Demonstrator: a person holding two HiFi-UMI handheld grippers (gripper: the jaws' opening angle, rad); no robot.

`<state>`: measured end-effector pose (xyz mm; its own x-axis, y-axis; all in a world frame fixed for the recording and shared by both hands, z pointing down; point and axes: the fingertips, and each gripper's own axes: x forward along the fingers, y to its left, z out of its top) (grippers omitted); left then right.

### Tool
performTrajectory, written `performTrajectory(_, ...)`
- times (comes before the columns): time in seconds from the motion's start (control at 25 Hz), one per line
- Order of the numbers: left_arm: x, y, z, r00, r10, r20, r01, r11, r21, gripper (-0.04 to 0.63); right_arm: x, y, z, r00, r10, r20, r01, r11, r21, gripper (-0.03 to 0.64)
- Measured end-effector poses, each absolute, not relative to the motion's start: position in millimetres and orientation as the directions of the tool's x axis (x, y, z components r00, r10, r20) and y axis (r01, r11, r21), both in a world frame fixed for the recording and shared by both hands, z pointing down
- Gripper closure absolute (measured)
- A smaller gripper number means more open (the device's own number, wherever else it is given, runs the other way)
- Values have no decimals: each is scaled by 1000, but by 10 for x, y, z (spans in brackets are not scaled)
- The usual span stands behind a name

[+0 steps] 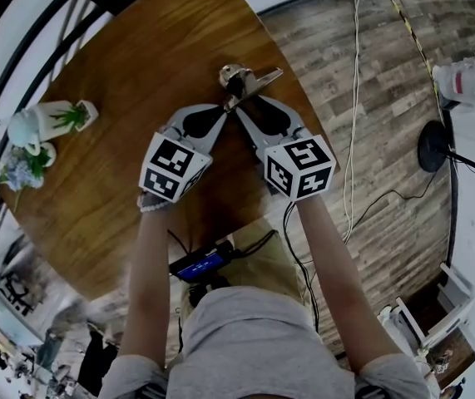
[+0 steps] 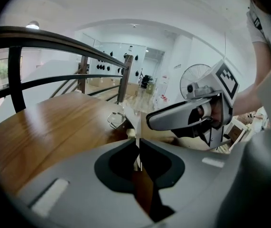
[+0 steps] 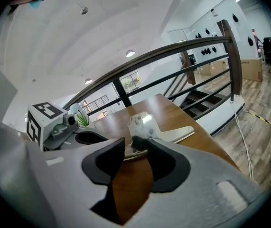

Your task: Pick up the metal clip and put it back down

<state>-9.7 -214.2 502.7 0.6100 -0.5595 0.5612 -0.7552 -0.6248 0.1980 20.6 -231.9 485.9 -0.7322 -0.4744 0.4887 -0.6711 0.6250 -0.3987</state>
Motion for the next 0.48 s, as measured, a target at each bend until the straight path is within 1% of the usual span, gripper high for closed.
performTrajectory(0.16,-117,-2180,5054,577,-576,579,-768,-624,144,547,282,-2263,4808,-730,-488,479,-676,623,-394,476)
performTrajectory(0.24,-138,-2188,5063,564,-586,582,-777,-615,133,568,307,-2224,4801,-726,-493,478,-679,623,-388,476)
performTrajectory(0.32,-149,-2188,5061,562,-593,577,-782,-608,138,571,328,-2184,4800,-722,-498,480,-683,625,-378,476)
performTrajectory(0.44,-142,-2188,5018,571,-597,563,-780,-608,145,500,365,-2137,4777,-713,-513,478,-692,625,-362,480)
performTrajectory(0.48,-142,-2186,4997,571,-600,560,-779,-611,141,485,375,-2124,4763,-710,-520,476,-696,624,-355,487)
